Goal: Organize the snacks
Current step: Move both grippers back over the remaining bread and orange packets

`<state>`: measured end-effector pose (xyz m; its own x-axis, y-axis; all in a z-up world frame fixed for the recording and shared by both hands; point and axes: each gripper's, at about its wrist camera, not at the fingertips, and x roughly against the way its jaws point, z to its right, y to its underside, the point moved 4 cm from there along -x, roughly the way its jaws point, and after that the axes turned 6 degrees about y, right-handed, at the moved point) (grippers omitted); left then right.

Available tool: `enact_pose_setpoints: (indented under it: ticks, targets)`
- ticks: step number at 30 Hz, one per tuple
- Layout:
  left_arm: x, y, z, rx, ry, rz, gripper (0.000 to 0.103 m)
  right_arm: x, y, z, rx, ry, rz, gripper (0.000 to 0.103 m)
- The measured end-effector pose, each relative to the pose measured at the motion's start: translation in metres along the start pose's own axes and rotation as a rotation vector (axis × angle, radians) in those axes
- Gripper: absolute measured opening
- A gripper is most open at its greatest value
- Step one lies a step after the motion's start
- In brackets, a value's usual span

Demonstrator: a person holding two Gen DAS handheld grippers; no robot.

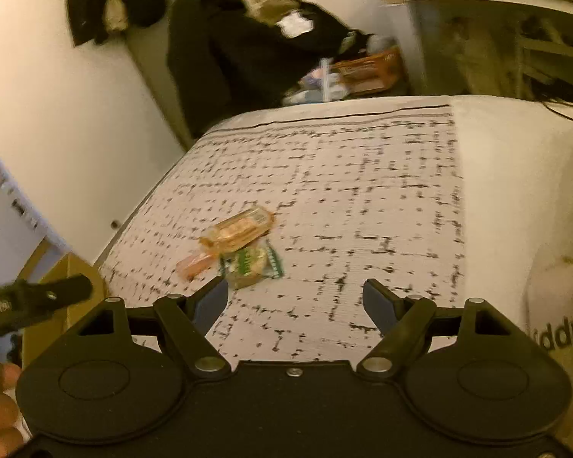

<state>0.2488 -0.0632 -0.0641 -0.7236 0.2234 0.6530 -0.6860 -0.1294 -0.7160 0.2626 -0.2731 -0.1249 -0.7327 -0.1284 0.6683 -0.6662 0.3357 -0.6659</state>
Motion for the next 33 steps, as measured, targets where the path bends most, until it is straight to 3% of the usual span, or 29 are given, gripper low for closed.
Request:
enact_pose_setpoints:
  ticks: [5, 9, 15, 18, 23, 26, 33]
  targets:
    - [-0.024, 0.008, 0.007, -0.026, 0.005, -0.042, 0.096, 0.018, 0.015, 0.002, -0.049, 0.014, 0.019, 0.077]
    - [-0.035, 0.011, 0.016, -0.050, 0.030, -0.059, 0.096, 0.033, 0.021, -0.010, 0.008, 0.072, 0.048, 0.077]
    - [-0.047, 0.018, 0.027, -0.088, 0.046, -0.083, 0.096, 0.042, 0.026, -0.022, 0.040, 0.069, 0.042, 0.077]
    - [-0.054, 0.020, 0.026, -0.109, 0.061, -0.098, 0.087, 0.045, 0.027, -0.025, 0.063, 0.071, 0.054, 0.077]
    - [-0.057, 0.024, 0.022, -0.140, 0.054, -0.090, 0.082, 0.032, 0.023, -0.026, 0.047, 0.074, 0.048, 0.077]
    - [-0.063, 0.024, 0.016, -0.122, 0.058, -0.102, 0.074, 0.021, 0.023, -0.031, 0.054, 0.060, 0.043, 0.077]
    - [-0.078, 0.014, 0.004, -0.129, 0.049, -0.097, 0.069, -0.012, 0.028, -0.040, 0.083, 0.017, -0.014, 0.077]
